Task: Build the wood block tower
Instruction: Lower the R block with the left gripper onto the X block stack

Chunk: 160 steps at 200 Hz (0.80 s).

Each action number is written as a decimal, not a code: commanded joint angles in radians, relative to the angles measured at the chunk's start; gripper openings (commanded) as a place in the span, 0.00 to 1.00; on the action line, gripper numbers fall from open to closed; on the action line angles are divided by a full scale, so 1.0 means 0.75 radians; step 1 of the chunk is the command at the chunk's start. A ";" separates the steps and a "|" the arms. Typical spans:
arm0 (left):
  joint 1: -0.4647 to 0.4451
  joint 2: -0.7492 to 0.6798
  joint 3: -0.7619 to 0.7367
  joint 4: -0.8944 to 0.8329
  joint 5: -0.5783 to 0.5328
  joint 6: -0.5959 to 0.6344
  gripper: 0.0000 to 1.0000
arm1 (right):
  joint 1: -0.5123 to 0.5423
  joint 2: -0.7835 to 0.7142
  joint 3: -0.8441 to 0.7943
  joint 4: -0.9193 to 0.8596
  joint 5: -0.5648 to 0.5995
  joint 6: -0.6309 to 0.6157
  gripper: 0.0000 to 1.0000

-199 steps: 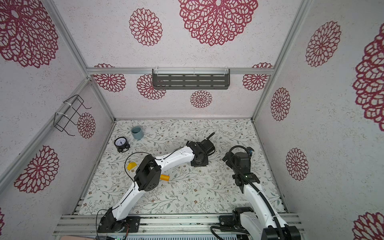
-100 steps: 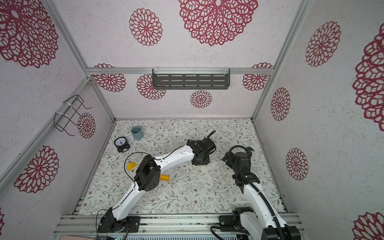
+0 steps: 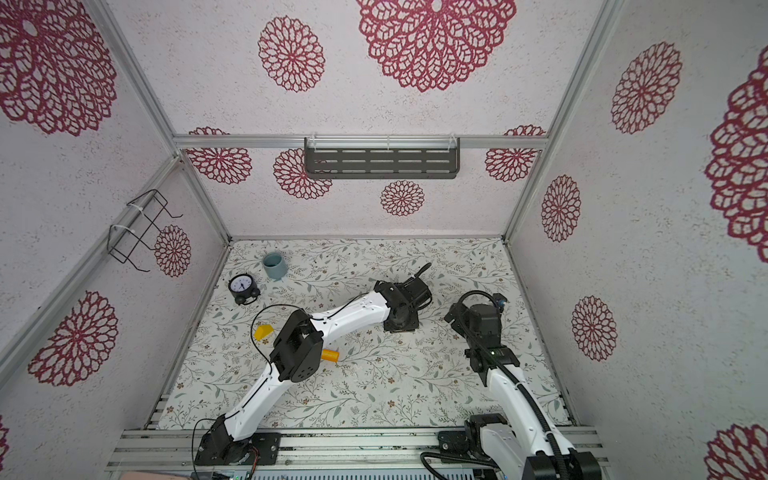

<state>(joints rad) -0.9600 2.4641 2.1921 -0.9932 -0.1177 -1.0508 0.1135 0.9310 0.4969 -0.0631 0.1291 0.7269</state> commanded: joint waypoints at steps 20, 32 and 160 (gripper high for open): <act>0.012 0.026 0.024 -0.017 -0.016 -0.006 0.31 | -0.007 -0.001 -0.010 0.041 0.000 0.015 0.99; 0.016 0.025 0.026 -0.018 -0.014 -0.004 0.31 | -0.005 0.001 -0.012 0.041 0.001 0.013 0.99; 0.036 0.035 0.043 -0.030 -0.011 0.016 0.33 | -0.005 0.018 -0.008 0.048 -0.013 0.008 0.99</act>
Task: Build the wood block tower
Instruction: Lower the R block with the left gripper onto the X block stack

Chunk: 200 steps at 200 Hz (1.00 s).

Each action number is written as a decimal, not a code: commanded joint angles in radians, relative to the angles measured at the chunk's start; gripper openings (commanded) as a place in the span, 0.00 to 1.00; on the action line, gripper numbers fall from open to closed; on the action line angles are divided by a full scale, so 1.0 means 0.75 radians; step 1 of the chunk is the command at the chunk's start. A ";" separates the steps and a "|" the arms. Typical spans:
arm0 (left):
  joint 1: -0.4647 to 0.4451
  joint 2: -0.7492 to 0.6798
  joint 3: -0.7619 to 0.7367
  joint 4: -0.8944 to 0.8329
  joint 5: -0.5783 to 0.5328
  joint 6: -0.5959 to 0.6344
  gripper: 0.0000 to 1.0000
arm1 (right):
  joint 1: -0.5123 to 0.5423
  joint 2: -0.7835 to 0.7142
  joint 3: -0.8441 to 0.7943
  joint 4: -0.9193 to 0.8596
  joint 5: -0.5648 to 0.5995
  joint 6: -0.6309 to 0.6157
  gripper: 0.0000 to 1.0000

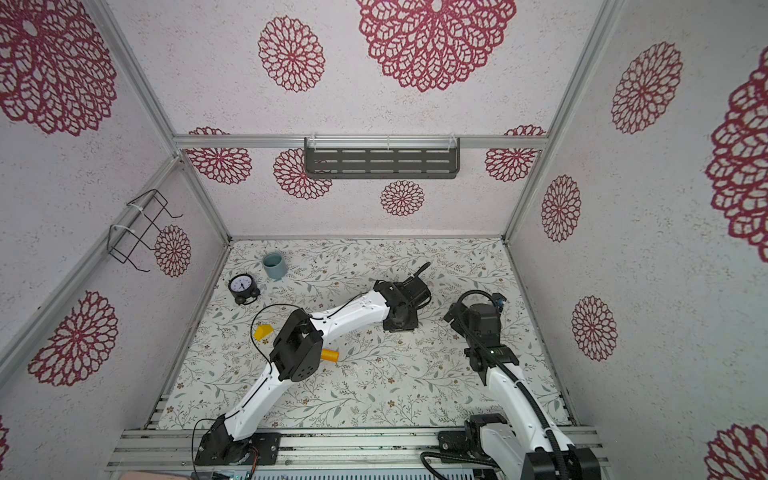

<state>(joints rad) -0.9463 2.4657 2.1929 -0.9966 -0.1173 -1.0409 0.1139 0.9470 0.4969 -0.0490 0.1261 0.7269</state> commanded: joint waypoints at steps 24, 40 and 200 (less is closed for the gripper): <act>0.020 0.041 0.047 -0.028 -0.008 0.003 0.33 | -0.005 -0.003 -0.008 0.028 -0.008 0.007 0.99; 0.022 0.047 0.051 -0.029 -0.007 0.005 0.34 | -0.005 -0.003 -0.008 0.028 -0.008 0.006 0.99; 0.033 0.064 0.093 -0.042 0.000 0.021 0.55 | -0.006 0.012 0.006 0.024 -0.038 -0.019 0.99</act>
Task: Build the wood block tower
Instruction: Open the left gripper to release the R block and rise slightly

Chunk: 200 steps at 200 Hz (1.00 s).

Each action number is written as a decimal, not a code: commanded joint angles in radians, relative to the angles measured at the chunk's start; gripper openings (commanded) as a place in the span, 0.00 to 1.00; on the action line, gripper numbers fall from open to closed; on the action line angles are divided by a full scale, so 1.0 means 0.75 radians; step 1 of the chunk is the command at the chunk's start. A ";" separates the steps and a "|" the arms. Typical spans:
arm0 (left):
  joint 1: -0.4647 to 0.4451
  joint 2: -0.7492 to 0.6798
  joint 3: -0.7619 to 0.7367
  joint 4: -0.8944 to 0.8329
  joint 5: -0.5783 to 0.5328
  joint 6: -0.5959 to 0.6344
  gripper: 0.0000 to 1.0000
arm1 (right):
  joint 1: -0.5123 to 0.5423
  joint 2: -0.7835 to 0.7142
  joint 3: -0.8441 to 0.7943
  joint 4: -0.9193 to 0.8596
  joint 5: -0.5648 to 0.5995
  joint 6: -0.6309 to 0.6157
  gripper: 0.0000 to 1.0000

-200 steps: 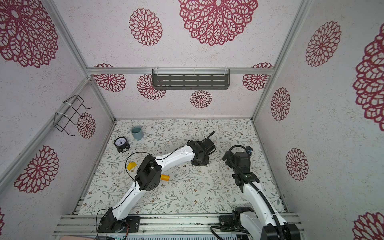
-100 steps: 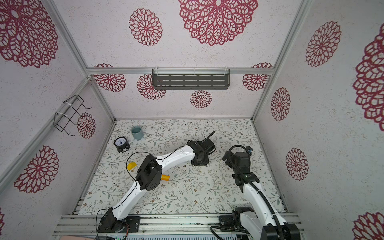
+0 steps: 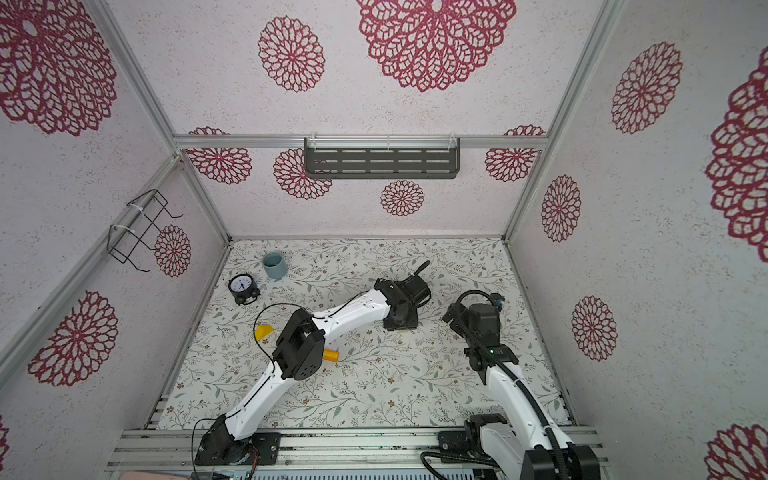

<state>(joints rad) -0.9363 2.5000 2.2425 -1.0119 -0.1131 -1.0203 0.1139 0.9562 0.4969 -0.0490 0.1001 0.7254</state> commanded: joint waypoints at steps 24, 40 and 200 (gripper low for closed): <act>0.017 0.000 0.025 -0.026 -0.010 0.004 0.67 | -0.005 -0.002 0.012 0.025 -0.026 -0.050 0.99; 0.013 -0.027 0.012 -0.031 -0.035 0.017 0.84 | -0.005 -0.004 0.017 0.036 -0.068 -0.092 0.99; 0.076 -0.587 -0.730 0.291 -0.054 0.060 0.69 | -0.007 0.105 0.083 -0.008 -0.173 -0.262 0.83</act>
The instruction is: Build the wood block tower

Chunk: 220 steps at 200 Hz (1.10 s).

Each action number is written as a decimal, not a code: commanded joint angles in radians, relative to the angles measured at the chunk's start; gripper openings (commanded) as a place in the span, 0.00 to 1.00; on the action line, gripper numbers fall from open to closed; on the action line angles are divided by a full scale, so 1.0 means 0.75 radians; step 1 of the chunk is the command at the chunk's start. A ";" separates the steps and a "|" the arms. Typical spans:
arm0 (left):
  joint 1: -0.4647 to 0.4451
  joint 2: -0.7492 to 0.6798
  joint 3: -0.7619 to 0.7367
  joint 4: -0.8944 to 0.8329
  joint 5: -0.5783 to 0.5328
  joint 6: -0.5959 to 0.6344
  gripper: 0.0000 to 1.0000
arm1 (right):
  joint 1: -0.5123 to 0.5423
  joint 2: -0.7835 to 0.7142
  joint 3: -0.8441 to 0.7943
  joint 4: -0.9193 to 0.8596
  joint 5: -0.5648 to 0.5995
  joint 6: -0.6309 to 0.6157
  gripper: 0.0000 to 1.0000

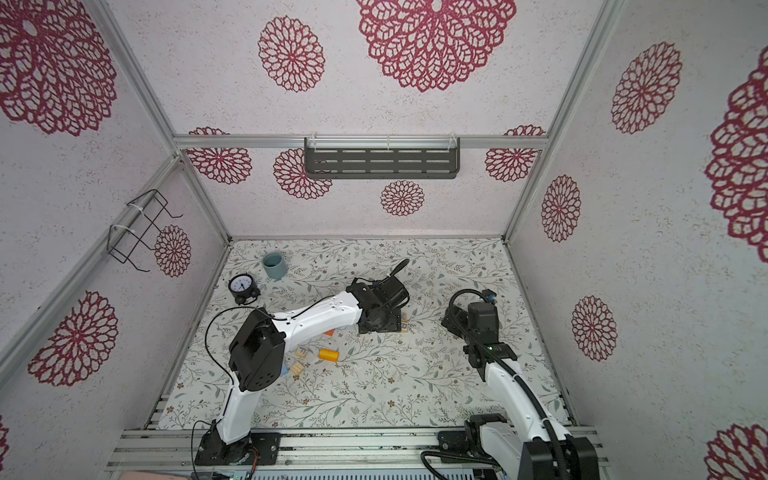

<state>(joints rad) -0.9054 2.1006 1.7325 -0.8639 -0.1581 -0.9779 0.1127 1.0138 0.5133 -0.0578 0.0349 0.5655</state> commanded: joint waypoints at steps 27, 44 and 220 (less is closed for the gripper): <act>0.069 -0.051 -0.096 0.143 0.061 0.029 0.45 | -0.001 0.130 0.094 -0.017 -0.170 -0.069 0.64; 0.097 -0.040 -0.126 0.202 0.124 0.045 0.30 | 0.007 0.206 0.118 -0.026 -0.214 -0.082 0.49; 0.144 0.214 -0.044 0.451 0.353 0.032 0.00 | 0.234 0.790 0.380 0.060 -0.381 -0.051 0.14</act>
<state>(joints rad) -0.7975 2.2433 1.6882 -0.5755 0.0826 -0.9283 0.2817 1.5879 0.7654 -0.0452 -0.2016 0.5022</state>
